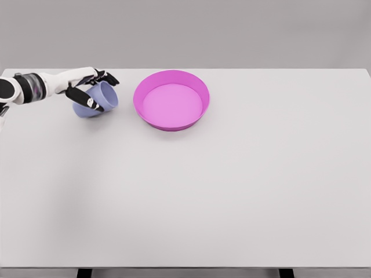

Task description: Flip the cup with left arm and place it on the plate

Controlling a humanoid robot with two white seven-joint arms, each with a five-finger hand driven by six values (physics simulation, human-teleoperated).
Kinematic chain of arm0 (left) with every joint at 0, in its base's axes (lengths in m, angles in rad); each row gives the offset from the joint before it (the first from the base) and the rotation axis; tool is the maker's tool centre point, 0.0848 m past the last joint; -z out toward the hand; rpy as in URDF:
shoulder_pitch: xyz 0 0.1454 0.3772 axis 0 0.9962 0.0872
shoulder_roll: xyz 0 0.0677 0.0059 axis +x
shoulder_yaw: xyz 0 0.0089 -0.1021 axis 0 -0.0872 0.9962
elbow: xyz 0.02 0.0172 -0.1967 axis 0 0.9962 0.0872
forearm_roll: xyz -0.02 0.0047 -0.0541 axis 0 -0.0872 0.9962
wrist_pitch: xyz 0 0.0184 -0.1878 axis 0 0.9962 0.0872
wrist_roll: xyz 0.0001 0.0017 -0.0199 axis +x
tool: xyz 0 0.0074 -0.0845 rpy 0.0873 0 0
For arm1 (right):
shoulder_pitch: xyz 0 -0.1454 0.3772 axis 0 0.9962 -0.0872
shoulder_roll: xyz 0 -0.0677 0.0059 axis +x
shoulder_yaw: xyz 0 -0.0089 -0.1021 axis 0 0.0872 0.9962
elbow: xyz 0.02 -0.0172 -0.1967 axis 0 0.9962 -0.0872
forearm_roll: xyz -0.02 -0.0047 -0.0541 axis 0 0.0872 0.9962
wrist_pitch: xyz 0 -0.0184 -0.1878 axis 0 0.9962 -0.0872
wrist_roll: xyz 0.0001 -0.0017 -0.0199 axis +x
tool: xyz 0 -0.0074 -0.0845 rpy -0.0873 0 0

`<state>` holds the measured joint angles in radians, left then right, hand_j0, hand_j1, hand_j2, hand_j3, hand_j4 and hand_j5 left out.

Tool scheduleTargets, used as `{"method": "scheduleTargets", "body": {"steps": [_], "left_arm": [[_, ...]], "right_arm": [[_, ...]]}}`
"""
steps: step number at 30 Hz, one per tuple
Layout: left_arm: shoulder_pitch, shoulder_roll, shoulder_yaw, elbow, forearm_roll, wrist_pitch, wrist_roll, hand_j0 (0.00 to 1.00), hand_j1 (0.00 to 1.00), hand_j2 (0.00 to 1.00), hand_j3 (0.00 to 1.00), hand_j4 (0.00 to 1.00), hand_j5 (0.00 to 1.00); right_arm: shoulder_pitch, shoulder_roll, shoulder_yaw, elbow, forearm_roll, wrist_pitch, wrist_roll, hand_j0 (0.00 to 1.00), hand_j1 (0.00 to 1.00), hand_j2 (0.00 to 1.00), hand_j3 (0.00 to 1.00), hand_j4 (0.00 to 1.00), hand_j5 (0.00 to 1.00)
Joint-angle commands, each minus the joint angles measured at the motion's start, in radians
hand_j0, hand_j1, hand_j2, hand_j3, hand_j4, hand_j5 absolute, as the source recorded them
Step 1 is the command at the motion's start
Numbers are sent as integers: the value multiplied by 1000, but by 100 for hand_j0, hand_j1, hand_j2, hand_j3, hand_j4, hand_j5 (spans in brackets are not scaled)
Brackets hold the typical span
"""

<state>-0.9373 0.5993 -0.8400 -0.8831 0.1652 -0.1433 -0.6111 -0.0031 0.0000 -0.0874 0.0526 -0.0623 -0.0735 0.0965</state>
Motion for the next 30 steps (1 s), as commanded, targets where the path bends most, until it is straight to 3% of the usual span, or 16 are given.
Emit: {"method": "scheduleTargets", "body": {"steps": [1,15,30], "left_arm": [[0,0,21,-2,7,-18,0,76,76,76,76,76,76],[6,-18,71,-100,5,-41,0,76,76,76,76,76,76],[8,-78,119,-126,7,-127,0,76,76,76,76,76,76]], "right_arm": [[0,0,0,0,1,0,0,100,100,100,100,100,100],[0,0,0,1,-1,0,0,100,100,100,100,100,100],[0,0,0,1,1,0,0,100,100,100,100,100,100]]}}
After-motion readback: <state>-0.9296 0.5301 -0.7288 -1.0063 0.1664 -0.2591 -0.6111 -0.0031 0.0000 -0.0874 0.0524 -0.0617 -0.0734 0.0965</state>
